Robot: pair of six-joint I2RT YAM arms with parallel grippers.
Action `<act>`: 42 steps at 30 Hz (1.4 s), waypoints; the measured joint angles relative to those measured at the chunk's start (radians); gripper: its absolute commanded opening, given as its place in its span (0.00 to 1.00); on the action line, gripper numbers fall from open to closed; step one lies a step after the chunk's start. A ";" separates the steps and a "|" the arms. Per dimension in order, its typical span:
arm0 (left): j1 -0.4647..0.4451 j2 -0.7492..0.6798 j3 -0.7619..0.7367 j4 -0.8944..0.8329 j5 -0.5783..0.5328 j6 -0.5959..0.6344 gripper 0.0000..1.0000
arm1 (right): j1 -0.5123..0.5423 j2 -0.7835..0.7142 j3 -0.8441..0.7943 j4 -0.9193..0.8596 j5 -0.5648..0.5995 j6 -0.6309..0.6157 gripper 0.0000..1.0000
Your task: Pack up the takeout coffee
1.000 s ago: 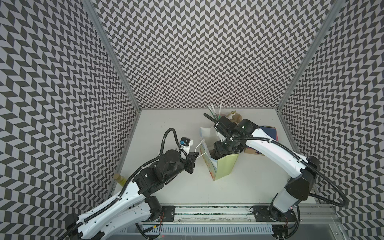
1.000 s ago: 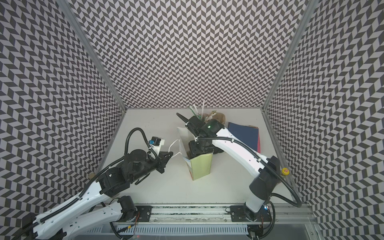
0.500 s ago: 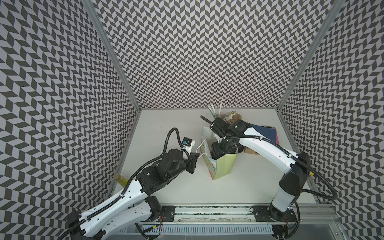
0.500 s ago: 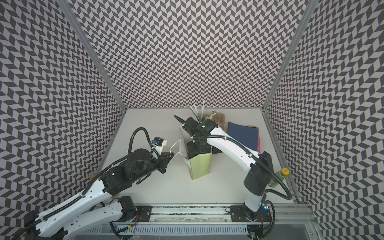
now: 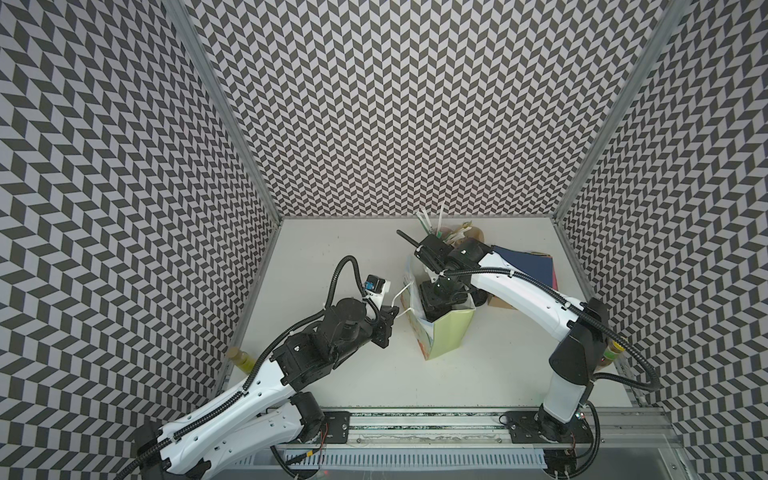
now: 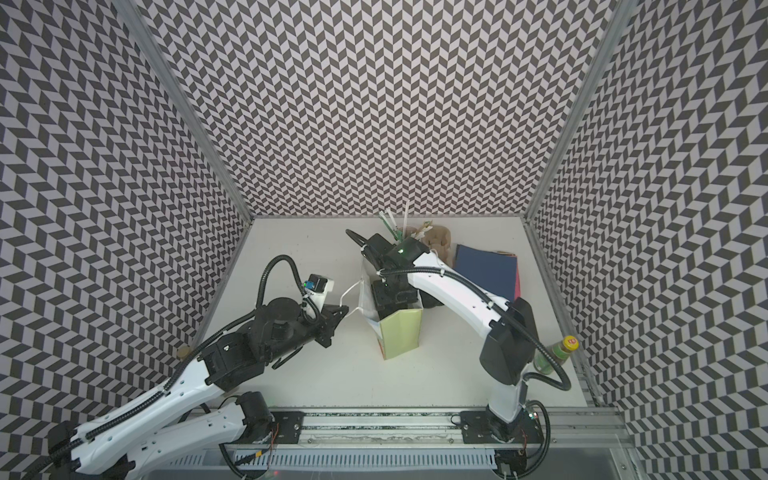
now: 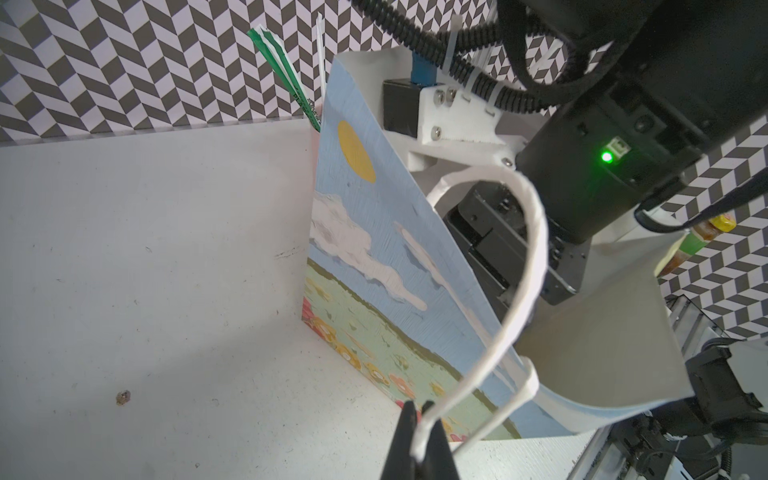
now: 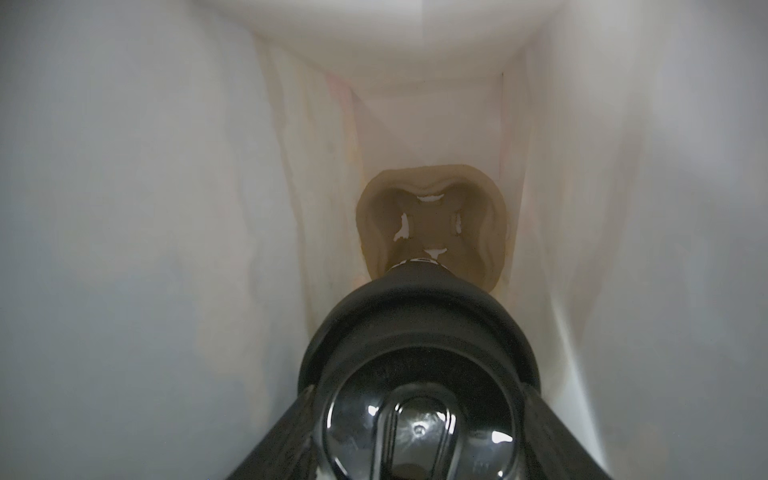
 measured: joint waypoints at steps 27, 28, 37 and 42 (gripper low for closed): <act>0.000 -0.019 0.000 -0.008 -0.013 0.000 0.00 | 0.016 0.009 -0.054 -0.014 0.025 0.000 0.00; 0.000 -0.019 0.000 -0.008 -0.013 0.000 0.00 | 0.016 0.002 -0.054 -0.016 0.022 0.000 0.00; 0.000 -0.019 0.000 -0.008 -0.022 0.000 0.00 | 0.016 -0.074 -0.054 -0.021 -0.005 0.000 0.00; 0.000 -0.019 0.000 -0.008 -0.022 0.000 0.00 | 0.016 -0.076 -0.053 -0.026 -0.012 -0.001 0.00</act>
